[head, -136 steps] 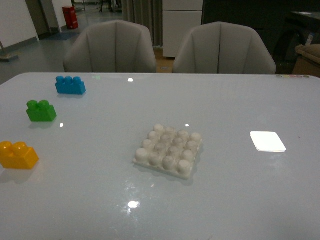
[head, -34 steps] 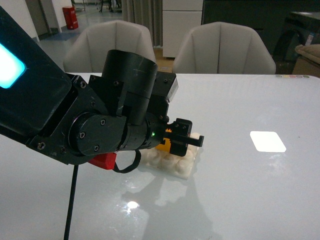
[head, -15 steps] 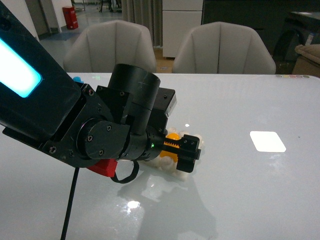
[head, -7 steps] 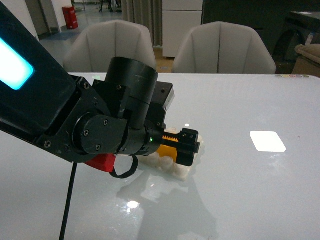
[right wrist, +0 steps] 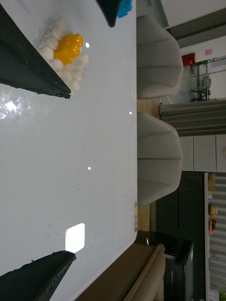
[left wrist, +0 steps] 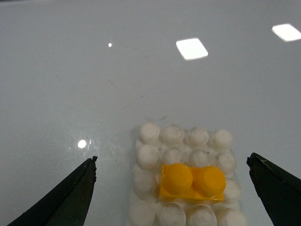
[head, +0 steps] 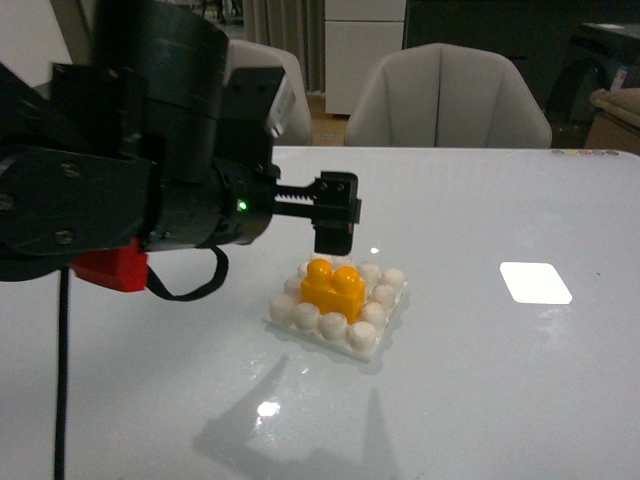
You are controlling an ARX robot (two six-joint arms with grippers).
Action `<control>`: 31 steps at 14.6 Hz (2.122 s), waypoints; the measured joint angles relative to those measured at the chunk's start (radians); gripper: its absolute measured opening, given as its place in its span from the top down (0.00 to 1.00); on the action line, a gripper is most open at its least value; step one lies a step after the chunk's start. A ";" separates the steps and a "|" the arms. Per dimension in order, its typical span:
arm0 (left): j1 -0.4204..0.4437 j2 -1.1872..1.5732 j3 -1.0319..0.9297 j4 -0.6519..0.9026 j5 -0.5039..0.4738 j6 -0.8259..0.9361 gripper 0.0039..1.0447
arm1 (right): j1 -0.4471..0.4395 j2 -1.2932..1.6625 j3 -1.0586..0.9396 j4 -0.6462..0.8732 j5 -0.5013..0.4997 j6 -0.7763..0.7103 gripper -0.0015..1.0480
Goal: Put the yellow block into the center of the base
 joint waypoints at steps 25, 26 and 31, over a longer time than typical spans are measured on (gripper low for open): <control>0.404 -1.496 -1.013 -0.028 0.005 0.073 0.99 | 0.000 0.000 0.000 0.000 0.000 0.000 0.06; 0.404 -1.541 -1.013 -0.076 0.006 0.073 0.99 | 0.000 0.000 0.000 0.000 0.000 0.000 0.06; 0.404 -1.717 -1.013 -0.243 0.005 0.073 0.99 | 0.000 0.000 0.000 0.000 0.000 0.000 0.06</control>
